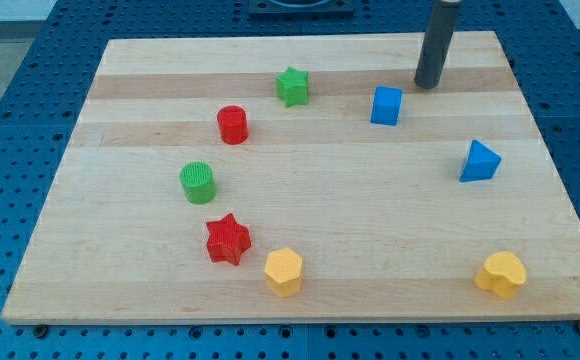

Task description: Place the arm left to the blue cube

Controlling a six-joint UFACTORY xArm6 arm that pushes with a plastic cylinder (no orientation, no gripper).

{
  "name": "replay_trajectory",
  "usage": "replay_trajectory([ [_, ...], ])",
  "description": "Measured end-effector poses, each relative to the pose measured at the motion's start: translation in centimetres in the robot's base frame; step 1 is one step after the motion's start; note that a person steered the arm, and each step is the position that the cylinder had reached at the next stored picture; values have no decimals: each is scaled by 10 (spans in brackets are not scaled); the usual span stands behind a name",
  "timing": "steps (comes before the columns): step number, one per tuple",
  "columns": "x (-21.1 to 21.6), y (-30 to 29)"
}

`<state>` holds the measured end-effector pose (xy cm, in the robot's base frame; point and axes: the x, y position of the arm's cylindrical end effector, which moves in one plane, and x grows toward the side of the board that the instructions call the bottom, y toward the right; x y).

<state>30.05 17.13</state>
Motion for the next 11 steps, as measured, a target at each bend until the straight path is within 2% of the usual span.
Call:
replay_trajectory([
  [2,27,68],
  [3,45,82],
  [4,97,128],
  [5,97,128],
  [6,150,132],
  [7,164,132],
  [9,177,62],
  [10,178,44],
  [11,159,0],
])
